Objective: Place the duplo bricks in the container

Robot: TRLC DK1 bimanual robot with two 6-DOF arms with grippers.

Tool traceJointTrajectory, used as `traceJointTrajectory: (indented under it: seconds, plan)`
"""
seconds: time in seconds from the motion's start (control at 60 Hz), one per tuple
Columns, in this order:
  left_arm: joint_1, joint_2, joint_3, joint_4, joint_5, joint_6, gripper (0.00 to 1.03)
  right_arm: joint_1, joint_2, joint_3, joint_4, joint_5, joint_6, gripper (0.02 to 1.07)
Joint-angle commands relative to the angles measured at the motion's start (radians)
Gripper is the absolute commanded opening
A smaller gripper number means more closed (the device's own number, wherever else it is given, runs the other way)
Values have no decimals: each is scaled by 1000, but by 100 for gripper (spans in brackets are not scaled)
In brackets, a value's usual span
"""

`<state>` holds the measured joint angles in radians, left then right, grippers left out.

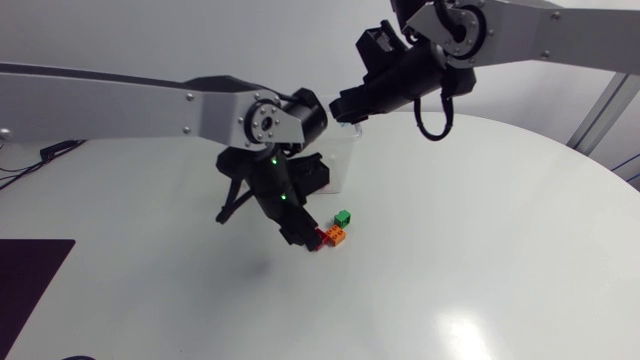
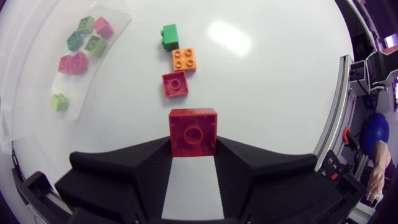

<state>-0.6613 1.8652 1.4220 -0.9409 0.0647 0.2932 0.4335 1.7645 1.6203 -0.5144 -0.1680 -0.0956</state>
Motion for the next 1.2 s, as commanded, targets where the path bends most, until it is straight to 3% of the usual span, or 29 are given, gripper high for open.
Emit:
traceJointTrajectory:
  seconds: [0.0,0.417,0.483,0.55,0.633,0.95,1.183]
  plan:
    - [40,-64,-32,5,-23,-22,34,11,53,53,-12,13,33,29]
    - [201,-215,11,34,-63,9,34,17,256,251,-44,36,57,32]
    - [213,-225,23,51,-63,15,34,16,291,285,-55,41,66,50]
    - [224,-239,29,83,-63,24,34,14,314,319,-75,45,68,83]
    - [241,-244,43,113,-63,32,35,13,319,334,-81,53,68,101]
    - [269,-276,52,350,-63,58,35,5,197,248,-101,58,62,102]
    - [292,-107,183,398,-63,64,36,10,-14,4,-78,55,48,102]
